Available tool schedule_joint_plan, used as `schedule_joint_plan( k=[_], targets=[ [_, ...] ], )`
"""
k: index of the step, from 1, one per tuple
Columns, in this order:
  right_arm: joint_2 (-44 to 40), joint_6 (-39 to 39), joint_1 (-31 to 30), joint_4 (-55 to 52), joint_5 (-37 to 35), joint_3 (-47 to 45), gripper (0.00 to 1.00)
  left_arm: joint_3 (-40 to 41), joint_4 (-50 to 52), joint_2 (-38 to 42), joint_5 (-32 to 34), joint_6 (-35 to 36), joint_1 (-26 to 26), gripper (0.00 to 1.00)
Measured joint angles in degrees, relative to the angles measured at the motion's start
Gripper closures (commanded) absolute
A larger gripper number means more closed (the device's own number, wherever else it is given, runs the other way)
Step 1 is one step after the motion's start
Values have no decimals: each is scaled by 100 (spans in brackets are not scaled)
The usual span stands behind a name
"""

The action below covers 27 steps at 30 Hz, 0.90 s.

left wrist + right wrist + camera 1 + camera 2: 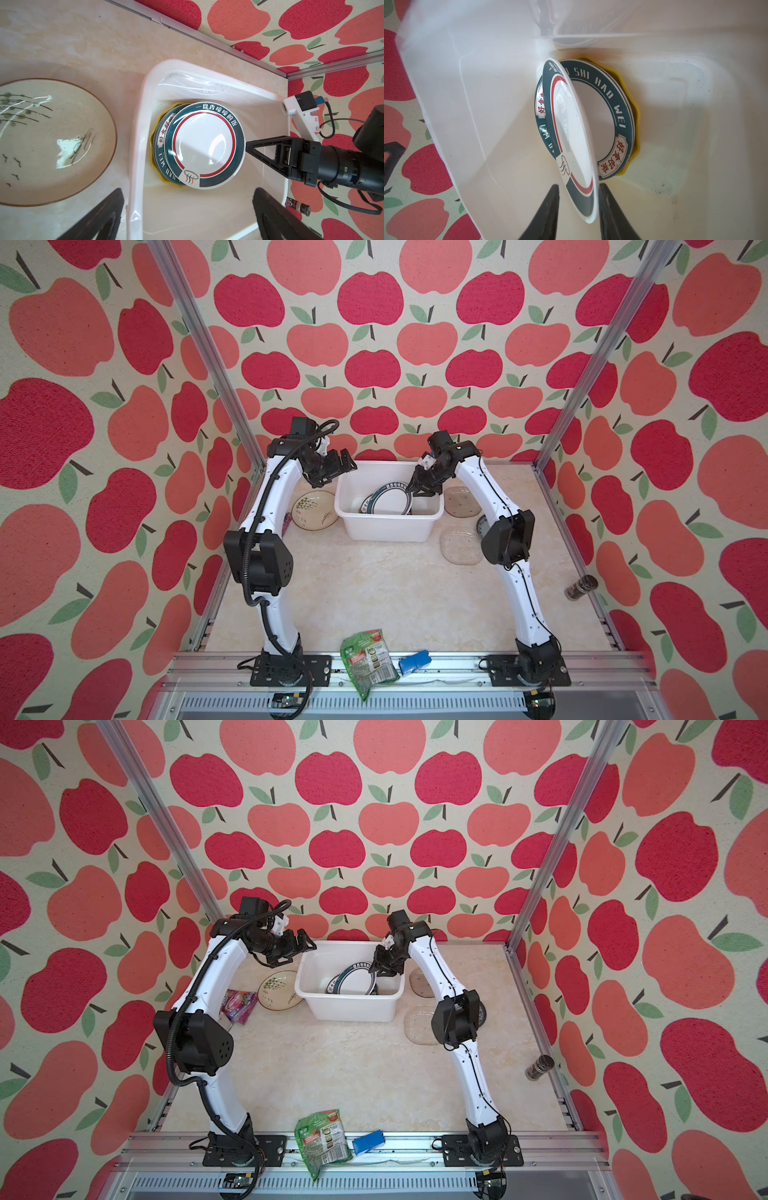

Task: Place the plates into the plastic bin on the countertop
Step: Place the plate in the plastic bin.

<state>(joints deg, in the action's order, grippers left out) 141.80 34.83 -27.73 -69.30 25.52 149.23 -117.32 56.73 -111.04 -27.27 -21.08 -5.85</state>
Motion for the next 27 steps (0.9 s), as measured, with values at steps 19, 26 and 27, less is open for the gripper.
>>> schedule_joint_plan(
  k=[19,26,27],
  targets=[
    [-118,15,345,221,297,271,60,1698,-1047,1161,761,-1220,214,1],
    [-979,-9,431,1228,542,232,60,3696,-2339,2640,1005,-1803,170,1],
    [-1158,-50,409,1397,520,173,60,3995,-2564,2774,1010,-1869,151,1]
  ],
)
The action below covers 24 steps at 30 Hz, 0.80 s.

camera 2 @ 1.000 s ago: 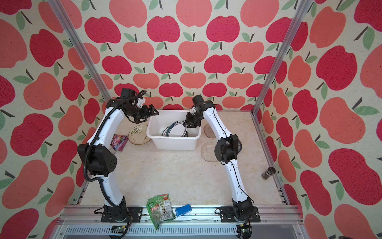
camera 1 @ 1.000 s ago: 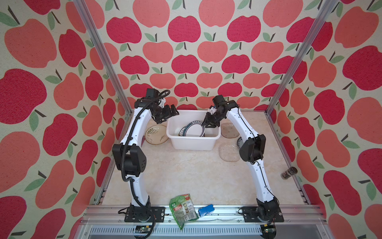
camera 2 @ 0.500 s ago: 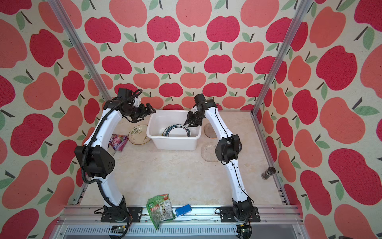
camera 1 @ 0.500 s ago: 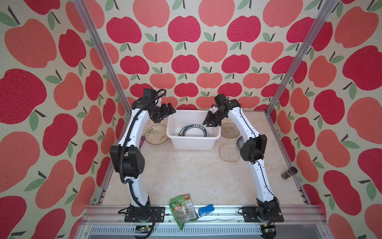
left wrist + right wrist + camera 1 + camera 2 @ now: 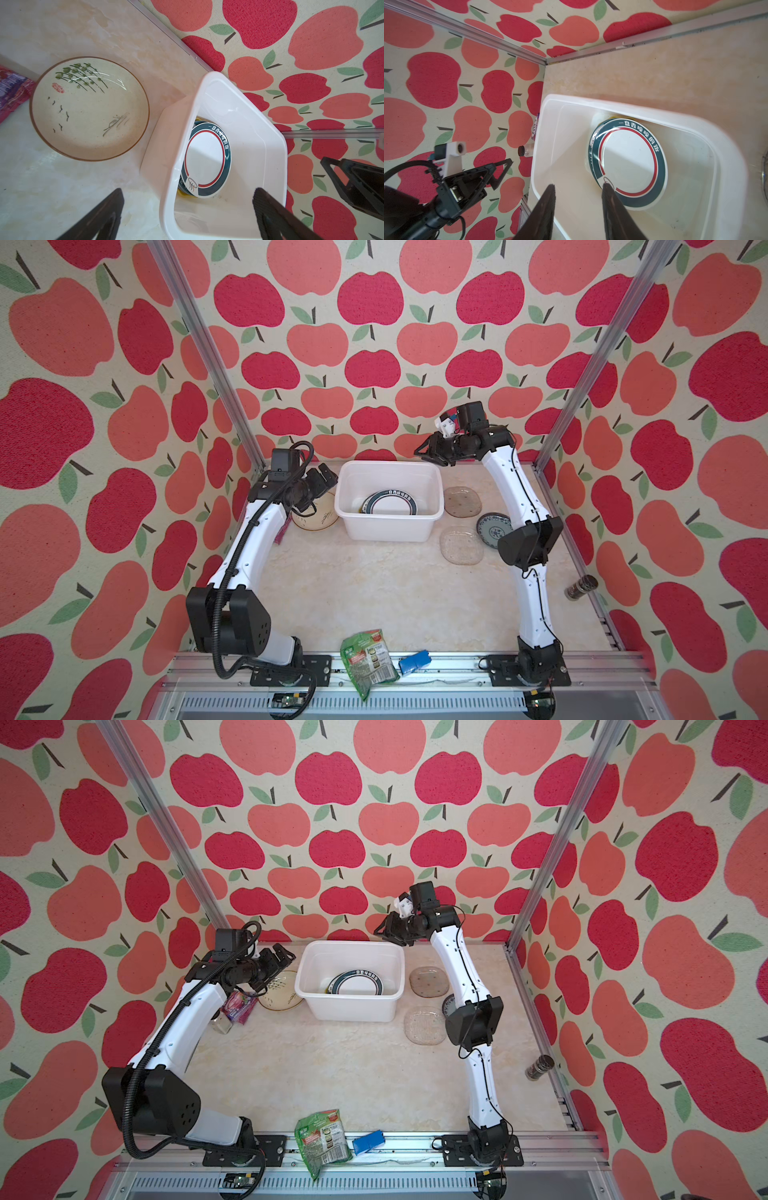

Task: Place the plates into the plastic bin on the countertop
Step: Place the plate in the plastic bin, then pick up the plate from the top-left of the table.

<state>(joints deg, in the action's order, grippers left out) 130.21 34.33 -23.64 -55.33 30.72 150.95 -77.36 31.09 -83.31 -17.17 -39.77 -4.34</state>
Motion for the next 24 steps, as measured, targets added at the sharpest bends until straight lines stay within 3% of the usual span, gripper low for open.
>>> schedule_joint_plan(
  k=[3,8,16,24],
  targets=[
    [-645,-197,-170,595,-151,-568,60,866,-509,280,96,-273,-31,1],
    [-1725,-227,-621,1939,-216,-2406,63,1626,-595,557,400,-699,221,2],
    [-1965,-164,-835,2894,-243,-3980,64,2011,-396,1172,1130,-730,682,10],
    [-2079,-149,-833,3115,-245,-4321,66,2192,-649,240,1375,-697,1123,23]
  ],
)
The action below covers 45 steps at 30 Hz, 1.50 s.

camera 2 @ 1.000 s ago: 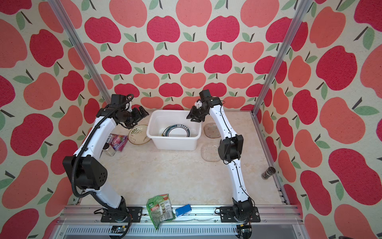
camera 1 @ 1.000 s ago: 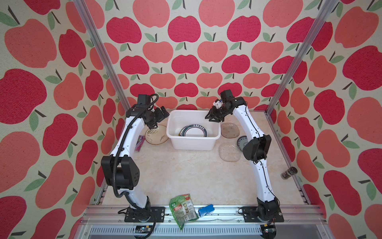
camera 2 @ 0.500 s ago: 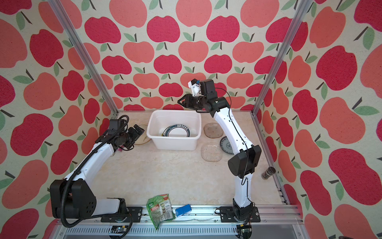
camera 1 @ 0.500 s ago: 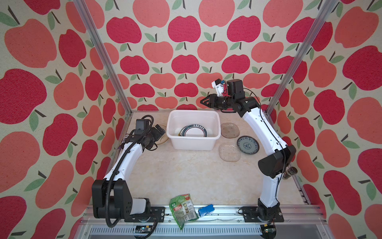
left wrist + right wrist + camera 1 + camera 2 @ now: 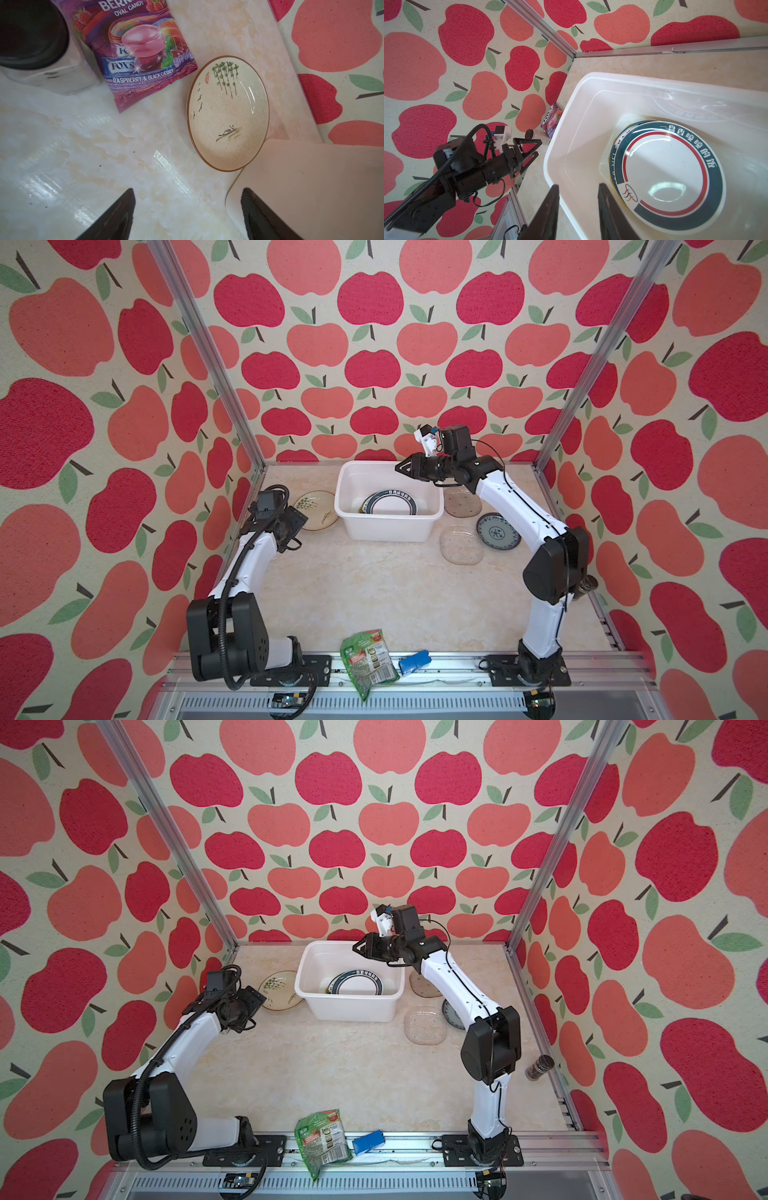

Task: Place the plates into the plastic bin on the countertop
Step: Pick up the plate from the top-left of the table.

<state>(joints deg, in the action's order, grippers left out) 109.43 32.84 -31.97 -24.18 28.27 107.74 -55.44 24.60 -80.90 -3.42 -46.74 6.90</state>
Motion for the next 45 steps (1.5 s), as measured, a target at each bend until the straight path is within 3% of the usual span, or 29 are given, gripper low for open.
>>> schedule_joint_plan(
  k=[10,25,29,33,37,45],
  targets=[
    [-391,0,87,197,-70,-398,67,-109,-643,-1220,-111,33,114,36],
    [-396,2,101,323,-81,-577,68,-813,-1108,-2378,-372,129,157,69],
    [-398,7,101,337,-81,-640,69,-905,-1123,-2583,-437,127,157,74],
    [-400,24,101,365,-81,-717,69,-920,-1241,-2682,-525,122,162,84],
    [-400,24,101,363,-83,-791,69,-933,-1397,-2688,-699,105,201,100],
    [-400,22,103,361,-81,-813,69,-975,-1550,-2745,-837,120,271,100]
  ],
)
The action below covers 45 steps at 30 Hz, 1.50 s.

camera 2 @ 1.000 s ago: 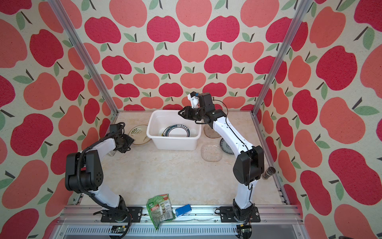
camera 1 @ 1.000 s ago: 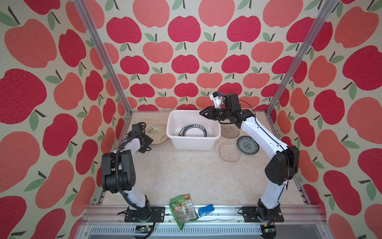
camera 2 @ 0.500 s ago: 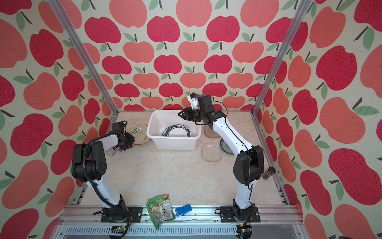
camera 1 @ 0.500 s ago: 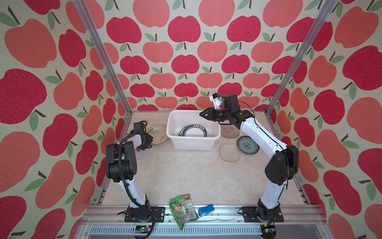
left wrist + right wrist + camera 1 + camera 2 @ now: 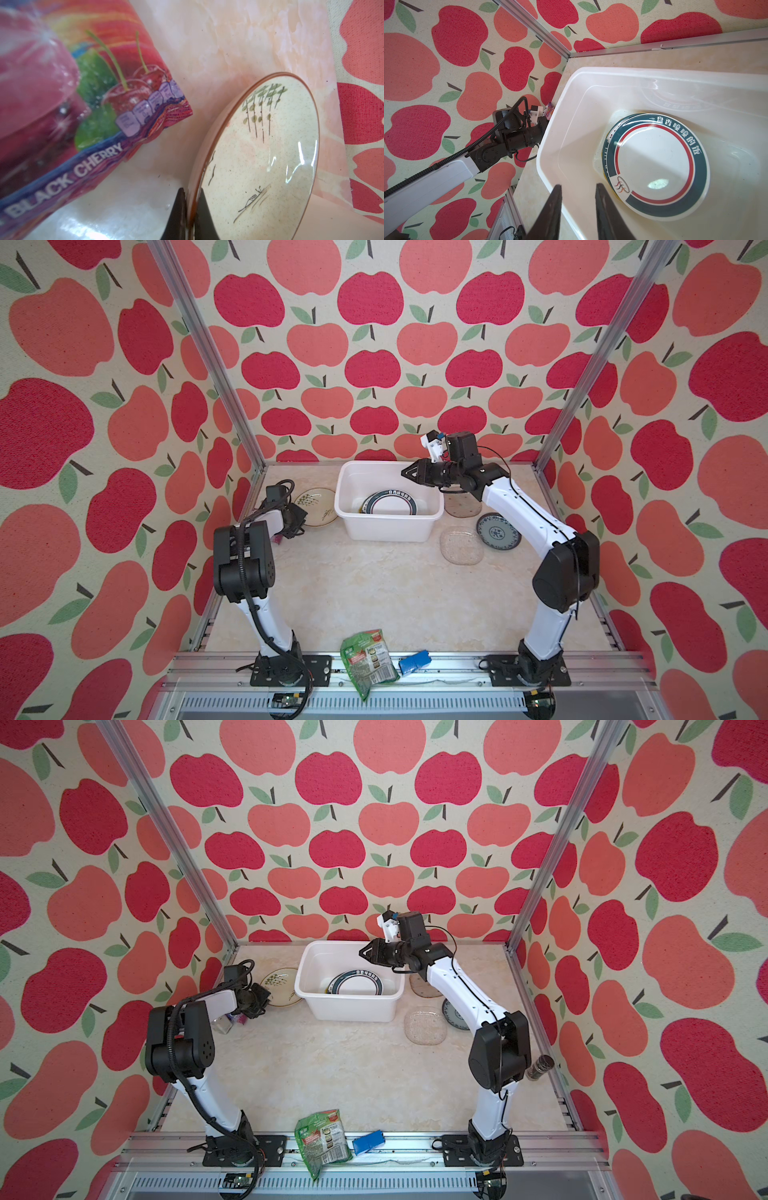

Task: Place the plates into the plastic bin on the countertop
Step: Pick up the plate from the top-left of the table.

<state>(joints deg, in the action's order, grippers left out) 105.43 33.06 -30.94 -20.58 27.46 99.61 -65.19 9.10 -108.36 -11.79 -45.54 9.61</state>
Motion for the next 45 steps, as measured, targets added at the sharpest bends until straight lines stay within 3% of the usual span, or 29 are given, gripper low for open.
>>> schedule_joint_plan(
  k=[7,19,29,35,45],
  targets=[
    [-35,-2,4,-7,-2,-26,69,61,295,365,186,105,59,100],
    [-262,-4,140,-48,-68,-149,69,-323,940,1904,1095,638,-31,100],
    [-448,-50,474,-48,-105,-199,69,-1554,1478,2247,1779,1252,-710,100],
    [-448,-52,815,-87,-81,-170,69,-2835,1565,1648,933,1290,-1106,100],
    [-431,55,1493,46,111,-46,70,-4579,2249,-367,-673,1445,-1781,100]
  ],
)
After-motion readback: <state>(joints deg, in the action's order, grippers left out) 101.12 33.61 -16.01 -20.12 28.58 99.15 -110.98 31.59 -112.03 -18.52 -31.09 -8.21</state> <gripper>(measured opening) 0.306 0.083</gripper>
